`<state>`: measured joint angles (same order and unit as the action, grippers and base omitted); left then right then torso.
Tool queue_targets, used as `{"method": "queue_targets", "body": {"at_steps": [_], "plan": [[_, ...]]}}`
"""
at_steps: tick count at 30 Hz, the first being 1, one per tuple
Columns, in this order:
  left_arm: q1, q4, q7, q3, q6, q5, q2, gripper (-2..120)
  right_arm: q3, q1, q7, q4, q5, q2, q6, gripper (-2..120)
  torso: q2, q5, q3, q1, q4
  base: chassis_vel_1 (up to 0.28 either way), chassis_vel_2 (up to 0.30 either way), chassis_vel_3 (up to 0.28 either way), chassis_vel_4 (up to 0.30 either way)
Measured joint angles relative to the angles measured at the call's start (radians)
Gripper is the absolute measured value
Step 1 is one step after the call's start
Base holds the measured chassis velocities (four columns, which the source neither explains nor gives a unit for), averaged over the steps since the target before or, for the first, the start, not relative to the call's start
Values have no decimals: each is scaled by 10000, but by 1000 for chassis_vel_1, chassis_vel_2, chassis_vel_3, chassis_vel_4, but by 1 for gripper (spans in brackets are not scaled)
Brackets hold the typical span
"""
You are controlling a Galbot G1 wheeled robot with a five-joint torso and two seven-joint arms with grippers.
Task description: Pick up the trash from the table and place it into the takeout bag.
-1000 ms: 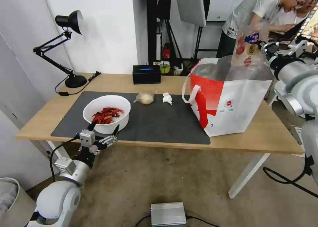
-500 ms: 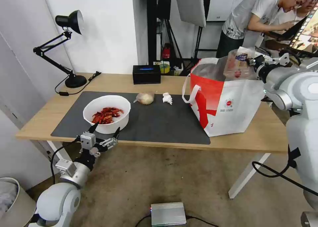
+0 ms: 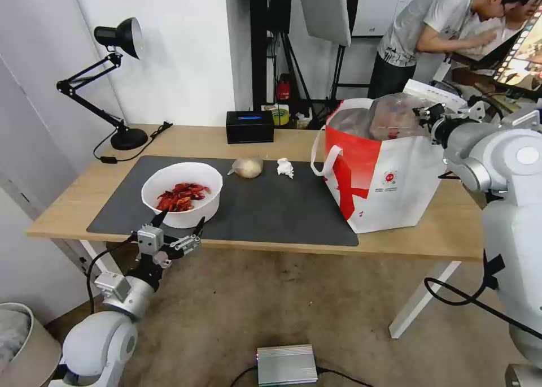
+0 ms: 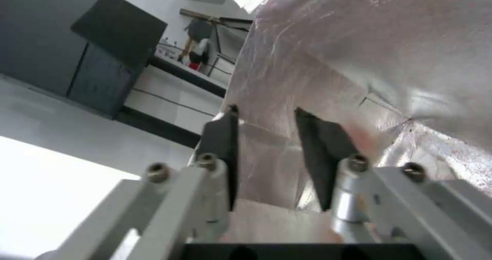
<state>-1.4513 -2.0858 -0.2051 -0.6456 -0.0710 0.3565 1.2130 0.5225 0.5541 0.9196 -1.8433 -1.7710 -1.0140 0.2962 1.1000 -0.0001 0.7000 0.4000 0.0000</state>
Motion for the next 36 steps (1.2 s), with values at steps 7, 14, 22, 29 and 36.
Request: {"method": "queue_targets", "body": {"at_steps": [7,14,22,29,36], "plan": [[22,-16,0,-13,0,35,-17,100,71,129,-370,-124,81,12,4,59,0,0,0,0,0,0,0,0,0],[14,-104,1,-38,1,93,-18,100,98,539,-1687,-433,1051,81,-117,86,0,0,0,0,0,0,0,0,0],[11,-151,1,-49,-4,130,-21,100,-53,1484,-4050,-1139,3055,432,-734,99,0,1,0,0,1,0,0,0,0],[-1,-157,6,-96,-16,135,-3,100,-106,2060,-5021,-1595,4227,890,-1168,100,0,1,0,-1,0,0,0,0,0],[-15,-200,16,-102,-13,148,22,100,-32,2721,-5967,-2113,5688,1107,-1699,100,0,1,0,-1,0,0,0,0,0]]}}
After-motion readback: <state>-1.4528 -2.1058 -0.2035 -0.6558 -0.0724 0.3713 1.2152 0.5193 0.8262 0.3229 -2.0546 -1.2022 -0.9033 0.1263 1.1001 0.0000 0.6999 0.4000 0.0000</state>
